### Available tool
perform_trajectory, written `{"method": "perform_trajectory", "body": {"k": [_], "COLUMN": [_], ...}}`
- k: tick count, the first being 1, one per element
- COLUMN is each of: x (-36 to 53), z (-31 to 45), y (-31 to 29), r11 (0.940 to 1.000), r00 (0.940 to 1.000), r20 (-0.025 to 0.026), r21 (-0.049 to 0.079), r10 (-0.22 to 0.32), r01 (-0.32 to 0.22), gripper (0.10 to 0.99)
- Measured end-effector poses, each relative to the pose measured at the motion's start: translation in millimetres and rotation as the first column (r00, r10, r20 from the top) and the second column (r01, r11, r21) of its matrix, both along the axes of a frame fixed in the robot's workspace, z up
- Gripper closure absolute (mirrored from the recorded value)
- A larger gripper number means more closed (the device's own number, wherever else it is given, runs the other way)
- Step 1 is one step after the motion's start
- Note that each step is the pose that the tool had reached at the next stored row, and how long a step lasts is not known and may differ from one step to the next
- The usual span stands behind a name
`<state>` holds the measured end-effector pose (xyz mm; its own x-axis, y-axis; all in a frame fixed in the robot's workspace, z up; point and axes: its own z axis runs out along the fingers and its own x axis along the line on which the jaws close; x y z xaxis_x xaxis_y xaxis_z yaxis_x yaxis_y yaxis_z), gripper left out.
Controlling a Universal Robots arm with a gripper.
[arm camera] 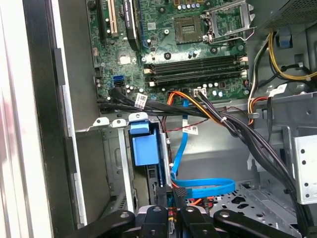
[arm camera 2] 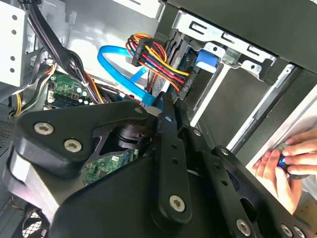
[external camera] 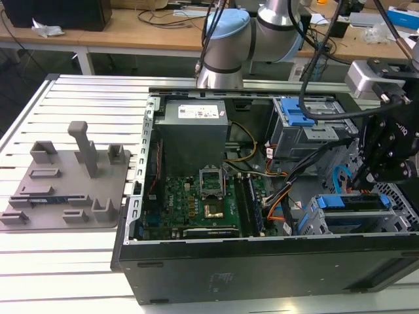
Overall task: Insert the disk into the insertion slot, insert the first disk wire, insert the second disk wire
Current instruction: 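Insert the second disk wire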
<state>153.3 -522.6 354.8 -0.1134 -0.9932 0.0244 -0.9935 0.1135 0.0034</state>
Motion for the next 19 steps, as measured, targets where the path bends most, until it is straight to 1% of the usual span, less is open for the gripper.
{"method": "perform_trajectory", "body": {"k": [3, 6, 9, 12, 16, 19], "x": [0.0, 0.4, 0.9, 1.2, 1.2, 1.1], "z": [-1.1, -2.8, -3.5, -3.8, -3.7, -3.8], "y": [-3.9, -6.5, -8.4, -9.7, -9.7, -9.7], "r11": [0.9999, 0.9995, 0.9992, 0.999, 0.999, 0.9987], "r00": [1.0, 1.0, 1.0, 1.0, 1.0, 0.9997], "r20": [0.0, 0.0, 0.0, 0.0, 0.0, 0.0009], "r21": [0.014, 0.033, 0.04, 0.045, 0.045, 0.045], "r10": [0.0, 0.0, 0.001, 0.002, 0.002, 0.025], "r01": [0.0, 0.0, -0.001, -0.002, -0.002, -0.025], "gripper": [0.925, 0.925, 0.925, 0.925, 0.925, 0.925]}}
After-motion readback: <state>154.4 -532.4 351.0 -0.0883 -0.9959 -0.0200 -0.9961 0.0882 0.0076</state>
